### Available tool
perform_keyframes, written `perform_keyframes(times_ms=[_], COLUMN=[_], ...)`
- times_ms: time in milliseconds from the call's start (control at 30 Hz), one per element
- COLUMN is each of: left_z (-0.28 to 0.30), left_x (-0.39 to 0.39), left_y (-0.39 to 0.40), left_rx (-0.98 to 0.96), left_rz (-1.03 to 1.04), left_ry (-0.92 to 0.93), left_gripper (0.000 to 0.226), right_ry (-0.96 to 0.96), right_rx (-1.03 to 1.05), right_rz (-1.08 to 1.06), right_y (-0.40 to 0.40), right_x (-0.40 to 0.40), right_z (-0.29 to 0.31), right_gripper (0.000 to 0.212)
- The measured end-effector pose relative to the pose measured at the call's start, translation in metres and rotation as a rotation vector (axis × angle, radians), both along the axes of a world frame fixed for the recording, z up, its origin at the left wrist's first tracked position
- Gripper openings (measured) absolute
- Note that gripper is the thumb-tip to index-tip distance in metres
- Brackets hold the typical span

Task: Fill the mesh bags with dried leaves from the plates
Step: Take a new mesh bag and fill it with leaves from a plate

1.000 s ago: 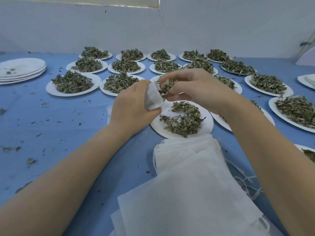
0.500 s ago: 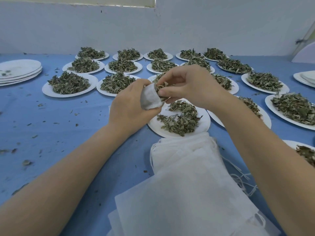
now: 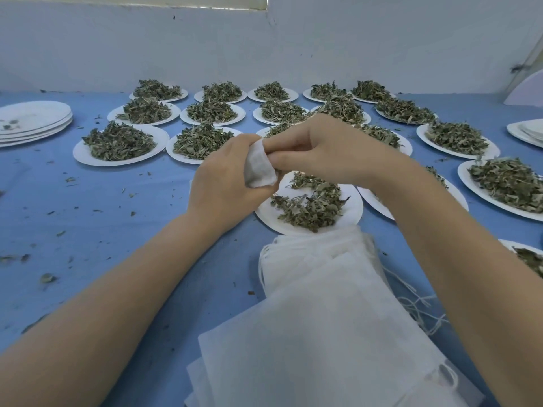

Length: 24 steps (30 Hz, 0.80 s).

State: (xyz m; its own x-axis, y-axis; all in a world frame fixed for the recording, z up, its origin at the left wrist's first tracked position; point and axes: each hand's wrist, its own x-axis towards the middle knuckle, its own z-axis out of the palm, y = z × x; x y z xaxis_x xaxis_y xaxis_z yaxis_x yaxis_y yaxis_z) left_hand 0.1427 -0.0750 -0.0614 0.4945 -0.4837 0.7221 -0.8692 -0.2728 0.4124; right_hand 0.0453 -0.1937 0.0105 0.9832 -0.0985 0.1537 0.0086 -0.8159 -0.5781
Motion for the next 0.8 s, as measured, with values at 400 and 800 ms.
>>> perform_keyframes(times_ms=[400, 800], left_z=[0.002, 0.003], left_x=[-0.006, 0.015], left_y=[-0.002, 0.004], left_rx=[0.031, 0.111], left_rz=[-0.123, -0.164], left_ry=[0.070, 0.090], left_gripper=[0.047, 0.069], right_ry=[-0.146, -0.276], right_rx=[-0.241, 0.050], right_rz=[-0.096, -0.317], right_y=[0.024, 0.010], right_x=[0.014, 0.016], right_z=[-0.018, -0.013], right_gripper=[0.038, 0.026])
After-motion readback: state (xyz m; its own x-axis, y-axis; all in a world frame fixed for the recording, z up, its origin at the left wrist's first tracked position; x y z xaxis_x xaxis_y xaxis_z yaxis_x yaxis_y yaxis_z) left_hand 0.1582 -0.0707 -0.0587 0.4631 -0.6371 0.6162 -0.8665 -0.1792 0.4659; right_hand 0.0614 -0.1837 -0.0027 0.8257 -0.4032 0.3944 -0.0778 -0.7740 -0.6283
